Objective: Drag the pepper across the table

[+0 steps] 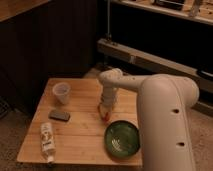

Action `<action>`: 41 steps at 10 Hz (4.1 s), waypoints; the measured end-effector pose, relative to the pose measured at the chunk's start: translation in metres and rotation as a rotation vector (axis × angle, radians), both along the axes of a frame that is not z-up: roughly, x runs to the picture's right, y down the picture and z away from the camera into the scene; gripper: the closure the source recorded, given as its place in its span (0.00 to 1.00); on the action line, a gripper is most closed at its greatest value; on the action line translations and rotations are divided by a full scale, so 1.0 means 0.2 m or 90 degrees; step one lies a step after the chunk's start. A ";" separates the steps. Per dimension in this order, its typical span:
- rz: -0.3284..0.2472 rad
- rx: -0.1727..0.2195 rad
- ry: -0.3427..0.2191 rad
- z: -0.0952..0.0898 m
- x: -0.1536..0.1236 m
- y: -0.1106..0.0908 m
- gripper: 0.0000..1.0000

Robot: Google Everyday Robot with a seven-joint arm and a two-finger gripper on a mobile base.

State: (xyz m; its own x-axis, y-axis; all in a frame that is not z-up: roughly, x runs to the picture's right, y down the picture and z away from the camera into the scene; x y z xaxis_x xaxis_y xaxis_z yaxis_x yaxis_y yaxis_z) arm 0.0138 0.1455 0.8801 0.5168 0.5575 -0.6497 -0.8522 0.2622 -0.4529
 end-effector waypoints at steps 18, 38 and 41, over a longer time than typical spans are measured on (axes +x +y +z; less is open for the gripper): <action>0.000 -0.005 -0.006 -0.04 0.05 0.05 0.97; 0.000 -0.006 -0.006 -0.04 0.05 0.05 0.97; 0.000 -0.006 -0.006 -0.04 0.05 0.05 0.97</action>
